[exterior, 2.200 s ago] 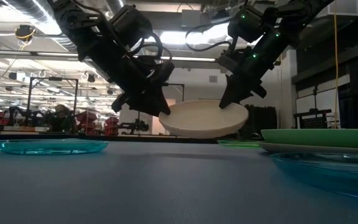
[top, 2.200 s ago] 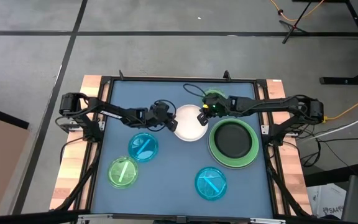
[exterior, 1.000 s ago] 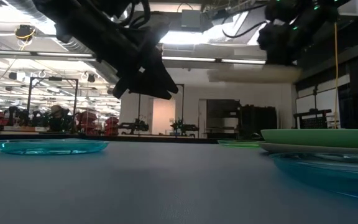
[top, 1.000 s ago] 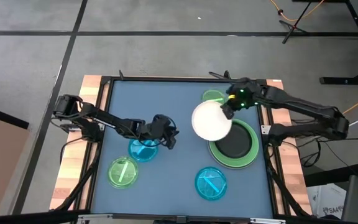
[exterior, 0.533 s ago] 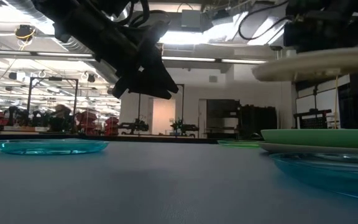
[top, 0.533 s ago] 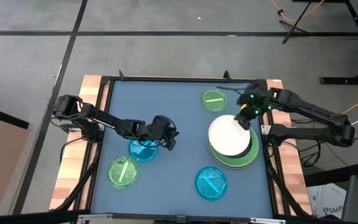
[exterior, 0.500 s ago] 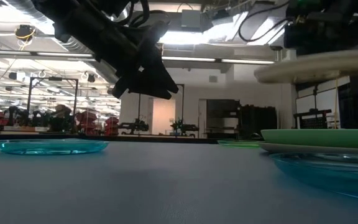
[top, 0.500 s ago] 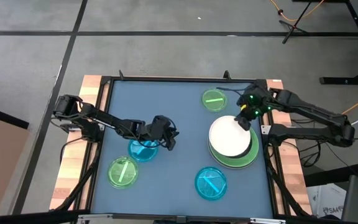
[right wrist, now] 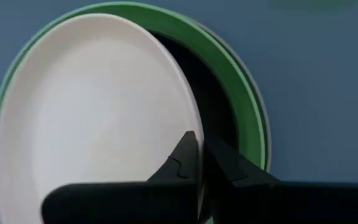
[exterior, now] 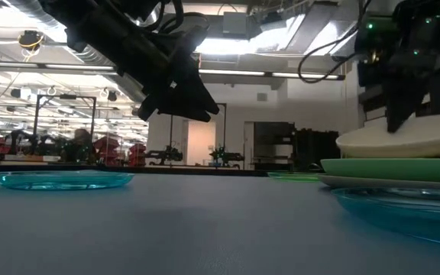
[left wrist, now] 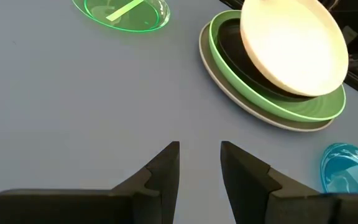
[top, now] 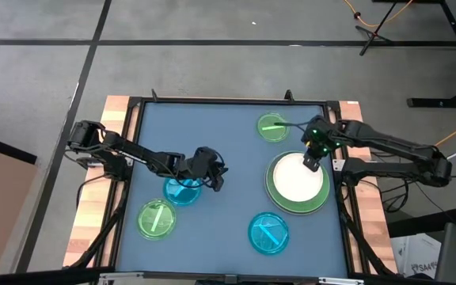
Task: Stack plastic plates
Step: Stack the white plate on top of the black plate
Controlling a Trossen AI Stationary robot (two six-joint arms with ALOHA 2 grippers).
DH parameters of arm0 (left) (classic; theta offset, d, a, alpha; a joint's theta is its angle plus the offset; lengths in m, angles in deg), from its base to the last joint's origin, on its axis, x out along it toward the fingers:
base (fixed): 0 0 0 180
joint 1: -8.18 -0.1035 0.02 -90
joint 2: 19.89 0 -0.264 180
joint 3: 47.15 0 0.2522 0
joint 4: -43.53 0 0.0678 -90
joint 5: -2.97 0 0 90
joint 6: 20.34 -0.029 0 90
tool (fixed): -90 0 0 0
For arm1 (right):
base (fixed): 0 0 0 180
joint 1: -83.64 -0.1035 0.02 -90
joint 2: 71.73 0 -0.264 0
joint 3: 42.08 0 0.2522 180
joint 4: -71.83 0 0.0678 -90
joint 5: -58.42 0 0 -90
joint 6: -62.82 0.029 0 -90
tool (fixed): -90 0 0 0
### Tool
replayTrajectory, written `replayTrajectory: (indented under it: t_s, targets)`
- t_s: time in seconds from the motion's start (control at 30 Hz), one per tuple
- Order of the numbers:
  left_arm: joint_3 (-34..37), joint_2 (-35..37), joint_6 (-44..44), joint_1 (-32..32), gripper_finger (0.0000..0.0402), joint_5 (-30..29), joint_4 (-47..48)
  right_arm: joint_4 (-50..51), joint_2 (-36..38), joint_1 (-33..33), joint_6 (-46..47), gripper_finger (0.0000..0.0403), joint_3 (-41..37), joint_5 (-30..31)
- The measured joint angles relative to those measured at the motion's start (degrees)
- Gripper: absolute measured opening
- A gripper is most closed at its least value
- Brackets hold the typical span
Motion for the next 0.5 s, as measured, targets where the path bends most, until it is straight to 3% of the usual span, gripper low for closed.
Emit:
replayTrajectory:
  t_s: [0.5]
  targets:
    - [0.0,0.0,0.0,0.0,0.0110,0.0,0.0,-0.5,-0.8,0.0,2.9,0.0005,-0.9,3.8]
